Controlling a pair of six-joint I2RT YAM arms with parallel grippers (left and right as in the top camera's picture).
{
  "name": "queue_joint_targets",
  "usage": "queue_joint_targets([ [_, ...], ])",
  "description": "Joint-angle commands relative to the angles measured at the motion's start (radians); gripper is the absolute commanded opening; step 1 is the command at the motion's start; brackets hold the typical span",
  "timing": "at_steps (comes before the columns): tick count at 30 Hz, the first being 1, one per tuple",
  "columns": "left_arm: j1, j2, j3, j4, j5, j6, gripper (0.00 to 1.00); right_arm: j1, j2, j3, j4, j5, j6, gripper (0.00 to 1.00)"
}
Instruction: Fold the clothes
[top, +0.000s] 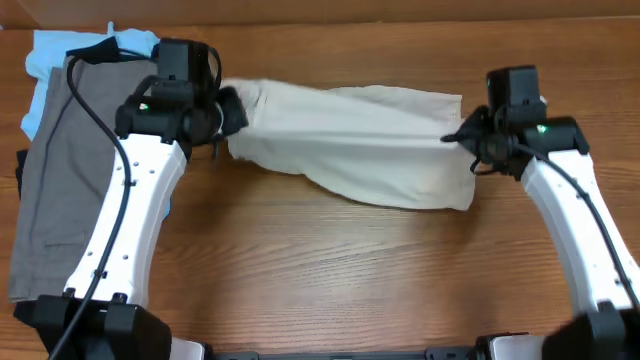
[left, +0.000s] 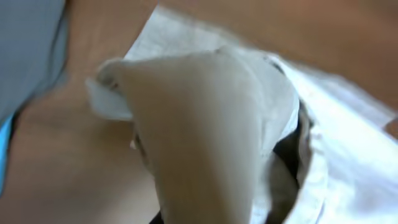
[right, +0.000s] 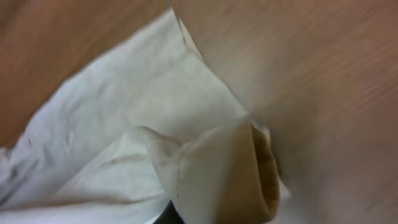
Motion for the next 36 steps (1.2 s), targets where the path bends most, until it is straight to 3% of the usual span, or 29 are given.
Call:
queue_joint_targets([
  [1,0.023,0.019,-0.006,0.123,-0.181,-0.02,0.04,-0.092,0.049,0.016,0.064,0.085,-0.078,0.04],
  [11,0.023,0.183,-0.006,0.444,-0.204,-0.047,0.04,-0.124,0.145,0.016,0.44,0.026,-0.206,0.04],
  [17,0.023,0.272,-0.006,0.617,-0.204,-0.089,0.04,-0.124,0.207,0.016,0.645,0.026,-0.21,0.04],
  [24,0.023,0.328,-0.006,0.708,-0.204,-0.088,0.06,-0.122,0.288,0.016,0.674,0.022,-0.206,0.04],
  [27,0.023,0.359,-0.006,0.715,-0.204,-0.088,0.14,-0.121,0.325,0.016,0.681,0.021,-0.206,0.04],
  [28,0.023,0.372,-0.006,0.718,-0.204,-0.088,0.26,-0.121,0.34,0.016,0.69,0.013,-0.207,0.04],
  [29,0.023,0.382,-0.006,0.729,-0.203,-0.088,0.45,-0.121,0.352,0.016,0.7,0.003,-0.207,0.04],
  [30,0.023,0.395,-0.006,0.745,-0.203,-0.088,0.64,-0.121,0.367,0.016,0.719,-0.01,-0.206,0.17],
  [31,0.023,0.408,-0.006,0.774,-0.203,-0.087,0.89,-0.121,0.39,0.016,0.755,-0.031,-0.207,0.54],
  [32,0.023,0.417,-0.006,0.805,-0.203,-0.085,1.0,-0.121,0.407,0.016,0.785,-0.047,-0.207,0.89],
  [33,0.023,0.42,-0.006,0.836,-0.203,-0.084,1.0,-0.121,0.423,0.016,0.819,-0.059,-0.207,1.0],
  [36,0.023,0.416,0.008,0.901,-0.185,-0.074,1.0,-0.119,0.435,0.016,0.873,-0.061,-0.207,1.0],
])
